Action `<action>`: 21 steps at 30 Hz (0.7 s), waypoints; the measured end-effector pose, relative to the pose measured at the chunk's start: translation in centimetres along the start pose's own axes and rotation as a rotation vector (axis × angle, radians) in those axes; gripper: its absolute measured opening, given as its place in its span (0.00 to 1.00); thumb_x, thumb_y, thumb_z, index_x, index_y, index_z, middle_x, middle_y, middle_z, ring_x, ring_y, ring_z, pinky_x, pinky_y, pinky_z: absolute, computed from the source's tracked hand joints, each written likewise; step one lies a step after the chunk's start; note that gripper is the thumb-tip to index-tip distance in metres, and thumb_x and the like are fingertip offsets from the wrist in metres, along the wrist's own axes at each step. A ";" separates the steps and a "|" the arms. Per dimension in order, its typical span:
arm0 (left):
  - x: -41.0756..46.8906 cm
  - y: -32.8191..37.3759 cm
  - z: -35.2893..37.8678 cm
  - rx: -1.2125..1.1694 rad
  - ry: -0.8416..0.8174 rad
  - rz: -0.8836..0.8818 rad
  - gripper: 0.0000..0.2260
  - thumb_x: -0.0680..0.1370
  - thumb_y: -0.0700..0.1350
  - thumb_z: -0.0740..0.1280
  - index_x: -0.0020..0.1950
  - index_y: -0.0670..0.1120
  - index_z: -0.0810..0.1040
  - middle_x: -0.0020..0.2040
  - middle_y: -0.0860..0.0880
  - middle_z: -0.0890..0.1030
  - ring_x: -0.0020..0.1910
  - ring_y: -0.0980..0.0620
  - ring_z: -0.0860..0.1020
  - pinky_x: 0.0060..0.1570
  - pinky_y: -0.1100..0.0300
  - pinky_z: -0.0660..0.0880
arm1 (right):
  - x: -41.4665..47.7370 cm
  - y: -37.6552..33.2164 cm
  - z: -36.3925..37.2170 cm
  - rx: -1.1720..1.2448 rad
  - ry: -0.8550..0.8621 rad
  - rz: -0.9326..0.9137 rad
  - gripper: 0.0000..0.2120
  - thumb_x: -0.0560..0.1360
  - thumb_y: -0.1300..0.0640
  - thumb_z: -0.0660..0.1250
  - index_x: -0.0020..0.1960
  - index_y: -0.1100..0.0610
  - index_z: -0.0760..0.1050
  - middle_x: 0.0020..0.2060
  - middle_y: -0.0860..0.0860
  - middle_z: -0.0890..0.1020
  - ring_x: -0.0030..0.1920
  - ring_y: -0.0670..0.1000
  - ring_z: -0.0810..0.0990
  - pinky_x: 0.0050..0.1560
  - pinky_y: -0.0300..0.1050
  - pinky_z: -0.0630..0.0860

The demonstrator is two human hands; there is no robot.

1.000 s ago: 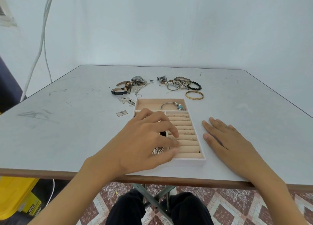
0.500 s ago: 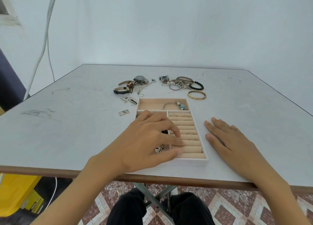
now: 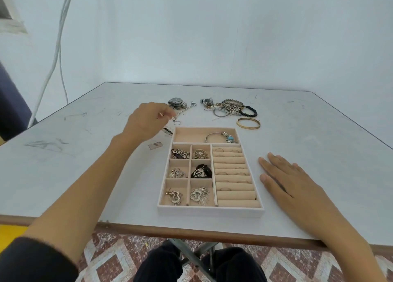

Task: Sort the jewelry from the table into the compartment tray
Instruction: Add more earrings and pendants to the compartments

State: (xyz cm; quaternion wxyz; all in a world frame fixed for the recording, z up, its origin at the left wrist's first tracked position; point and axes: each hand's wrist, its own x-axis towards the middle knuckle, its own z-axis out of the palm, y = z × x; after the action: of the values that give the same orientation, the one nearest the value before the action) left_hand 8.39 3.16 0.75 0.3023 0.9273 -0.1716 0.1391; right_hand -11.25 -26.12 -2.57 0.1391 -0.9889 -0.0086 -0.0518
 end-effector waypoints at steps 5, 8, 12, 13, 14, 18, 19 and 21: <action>2.7 -0.9 1.4 0.247 -0.163 0.048 0.12 0.80 0.43 0.60 0.58 0.56 0.78 0.52 0.56 0.78 0.53 0.53 0.75 0.49 0.56 0.71 | 0.0 -0.3 -0.3 -0.023 -0.006 0.008 0.24 0.81 0.43 0.46 0.76 0.40 0.49 0.76 0.38 0.48 0.75 0.37 0.44 0.69 0.32 0.38; 3.5 -1.2 2.2 0.301 -0.175 0.118 0.11 0.80 0.46 0.63 0.58 0.57 0.78 0.49 0.57 0.76 0.53 0.53 0.74 0.46 0.58 0.69 | 0.1 -0.5 -1.3 -0.017 -0.018 0.018 0.23 0.80 0.41 0.49 0.74 0.38 0.55 0.74 0.34 0.53 0.75 0.38 0.50 0.69 0.32 0.48; 3.7 -1.1 2.6 0.341 -0.149 0.172 0.08 0.80 0.49 0.63 0.54 0.57 0.80 0.46 0.55 0.72 0.48 0.54 0.70 0.46 0.58 0.67 | 1.8 -0.3 -3.6 0.096 -0.042 0.021 0.14 0.76 0.41 0.59 0.61 0.36 0.72 0.58 0.31 0.71 0.64 0.40 0.69 0.59 0.39 0.65; 3.8 -1.2 2.6 0.350 -0.138 0.184 0.07 0.79 0.48 0.64 0.53 0.57 0.80 0.46 0.55 0.73 0.48 0.54 0.70 0.45 0.58 0.66 | 2.7 -0.3 -4.1 0.123 -0.033 0.031 0.11 0.76 0.41 0.61 0.57 0.36 0.75 0.53 0.32 0.75 0.59 0.41 0.73 0.58 0.43 0.68; 3.8 -1.3 2.6 0.357 -0.127 0.194 0.07 0.79 0.48 0.64 0.52 0.57 0.80 0.46 0.55 0.74 0.48 0.54 0.71 0.45 0.58 0.65 | 3.9 -0.2 -4.6 0.142 -0.021 0.045 0.09 0.75 0.41 0.62 0.54 0.37 0.76 0.49 0.35 0.78 0.55 0.42 0.75 0.57 0.46 0.71; 4.1 -1.6 2.5 0.347 -0.108 0.190 0.05 0.77 0.46 0.67 0.48 0.56 0.80 0.43 0.59 0.76 0.45 0.56 0.71 0.43 0.58 0.64 | 9.3 -0.2 -5.7 0.181 0.019 0.060 0.08 0.73 0.44 0.66 0.49 0.43 0.80 0.44 0.43 0.80 0.49 0.48 0.79 0.55 0.52 0.75; 4.1 -1.6 2.6 0.333 -0.100 0.181 0.05 0.77 0.46 0.67 0.47 0.56 0.81 0.43 0.59 0.76 0.44 0.56 0.71 0.43 0.59 0.63 | 10.8 -0.3 -5.9 0.173 0.031 0.056 0.07 0.73 0.45 0.67 0.48 0.44 0.81 0.44 0.44 0.81 0.49 0.50 0.79 0.55 0.52 0.75; 4.1 -1.8 2.7 0.316 -0.071 0.162 0.04 0.76 0.46 0.68 0.47 0.56 0.81 0.43 0.59 0.76 0.43 0.57 0.71 0.42 0.59 0.63 | 13.7 -0.5 -5.9 0.135 0.059 0.058 0.05 0.73 0.48 0.67 0.46 0.46 0.80 0.45 0.46 0.81 0.49 0.52 0.79 0.51 0.49 0.75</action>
State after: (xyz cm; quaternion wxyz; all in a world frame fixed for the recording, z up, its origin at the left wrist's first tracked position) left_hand 13.19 1.88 -0.80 0.1346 0.9507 -0.2322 0.1551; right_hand 1.73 -27.26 4.61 0.2071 -0.9751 0.0208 -0.0761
